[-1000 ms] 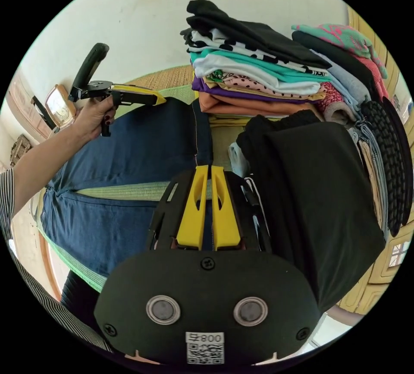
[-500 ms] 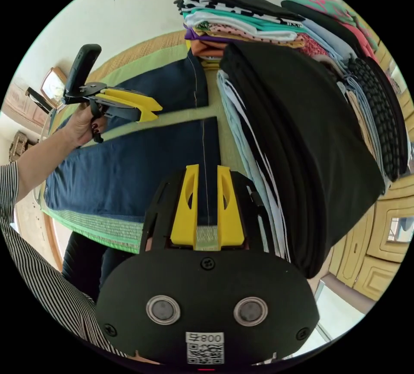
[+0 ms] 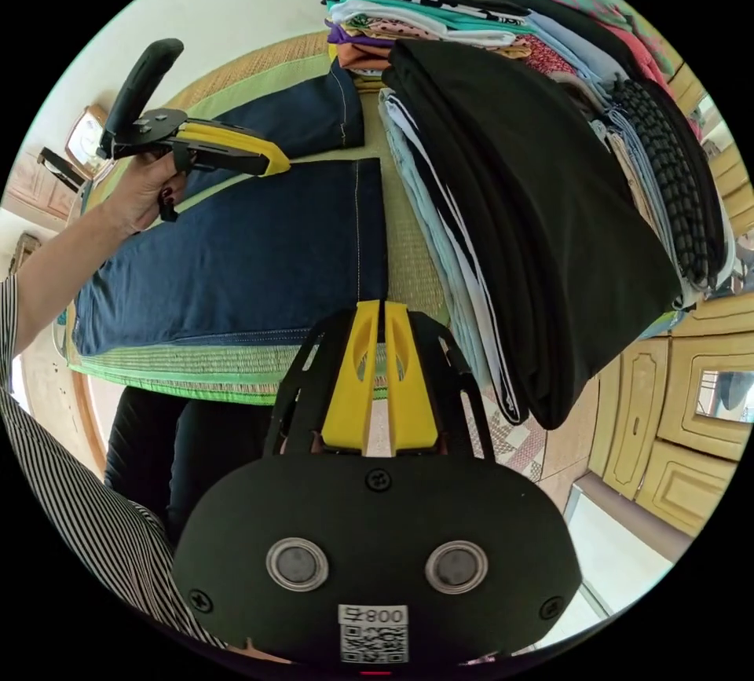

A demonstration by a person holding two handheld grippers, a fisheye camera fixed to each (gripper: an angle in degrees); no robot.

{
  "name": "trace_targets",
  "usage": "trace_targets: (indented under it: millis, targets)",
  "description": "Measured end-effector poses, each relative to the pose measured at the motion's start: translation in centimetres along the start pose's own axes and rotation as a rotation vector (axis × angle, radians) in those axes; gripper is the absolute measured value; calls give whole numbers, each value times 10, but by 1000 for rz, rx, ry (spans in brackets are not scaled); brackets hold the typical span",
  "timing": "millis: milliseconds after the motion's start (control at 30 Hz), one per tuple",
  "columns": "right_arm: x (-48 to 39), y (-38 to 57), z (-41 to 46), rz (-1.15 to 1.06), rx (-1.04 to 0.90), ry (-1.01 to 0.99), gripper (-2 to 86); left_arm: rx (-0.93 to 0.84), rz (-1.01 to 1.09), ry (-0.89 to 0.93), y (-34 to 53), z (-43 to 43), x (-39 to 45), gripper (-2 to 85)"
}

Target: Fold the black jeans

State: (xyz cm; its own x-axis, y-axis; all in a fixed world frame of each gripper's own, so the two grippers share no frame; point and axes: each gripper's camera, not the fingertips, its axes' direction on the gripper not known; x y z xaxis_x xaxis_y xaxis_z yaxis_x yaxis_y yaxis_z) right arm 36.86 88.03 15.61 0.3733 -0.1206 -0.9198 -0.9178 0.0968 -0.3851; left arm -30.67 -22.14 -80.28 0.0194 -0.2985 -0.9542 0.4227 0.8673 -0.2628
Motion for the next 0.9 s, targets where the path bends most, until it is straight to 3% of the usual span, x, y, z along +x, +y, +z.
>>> trace_targets:
  millis: [133,300,467,667,900]
  targets:
    - [-9,-10,16,39,-78,-49,13,-58,-87,6,47,24,-7,31]
    - [-32,-17,-17,70,-14,-47,7,143,-254,48,142,-12,-5,69]
    - [-84,-34,-53,-6,54,-79,12,310,-567,-4,348,-71,7,76]
    - [-256,-90,-69,-401,52,-376,26,391,-1151,-229,624,-130,50,75]
    - [-540,-128,-96,-943,44,-547,52,437,-1435,-461,819,-166,83,74]
